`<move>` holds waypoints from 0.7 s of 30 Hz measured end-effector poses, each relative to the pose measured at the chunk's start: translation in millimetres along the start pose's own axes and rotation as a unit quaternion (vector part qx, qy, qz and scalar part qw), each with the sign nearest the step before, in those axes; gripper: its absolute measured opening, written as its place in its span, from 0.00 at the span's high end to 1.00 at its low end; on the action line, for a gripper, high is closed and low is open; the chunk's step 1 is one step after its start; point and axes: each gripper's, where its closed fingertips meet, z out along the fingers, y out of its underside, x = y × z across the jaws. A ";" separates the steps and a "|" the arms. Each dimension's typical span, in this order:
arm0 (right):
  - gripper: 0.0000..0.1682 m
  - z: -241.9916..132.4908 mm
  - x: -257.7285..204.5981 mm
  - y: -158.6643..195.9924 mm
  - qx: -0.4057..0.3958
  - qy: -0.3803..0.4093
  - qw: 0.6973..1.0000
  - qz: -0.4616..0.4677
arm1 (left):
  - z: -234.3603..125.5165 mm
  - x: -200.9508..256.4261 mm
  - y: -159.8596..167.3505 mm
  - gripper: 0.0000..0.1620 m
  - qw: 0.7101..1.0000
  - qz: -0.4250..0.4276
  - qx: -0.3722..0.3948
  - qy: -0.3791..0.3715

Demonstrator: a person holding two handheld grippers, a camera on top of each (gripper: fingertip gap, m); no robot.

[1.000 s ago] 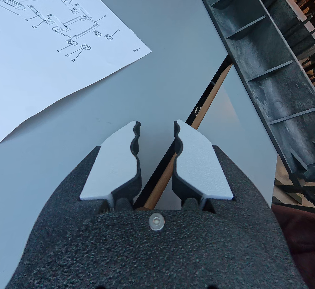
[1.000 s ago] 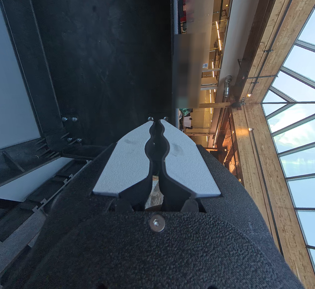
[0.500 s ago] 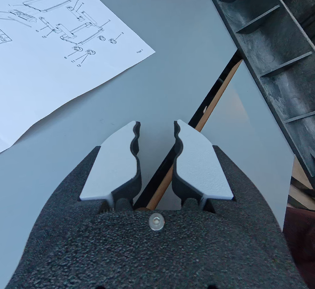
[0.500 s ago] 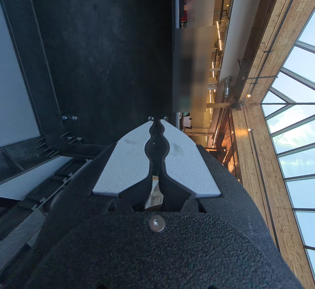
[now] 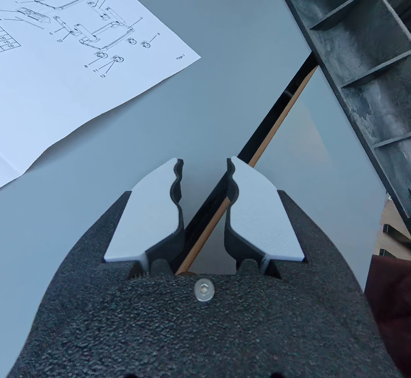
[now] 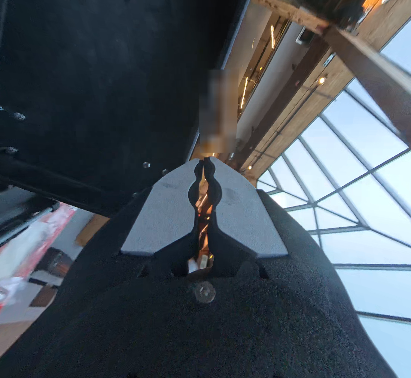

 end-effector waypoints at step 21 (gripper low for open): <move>0.97 -182.7 193.4 -170.2 0.172 0.164 0.959 -0.152 | -10.9 9.6 17.4 0.76 0.998 0.028 -0.045 0.020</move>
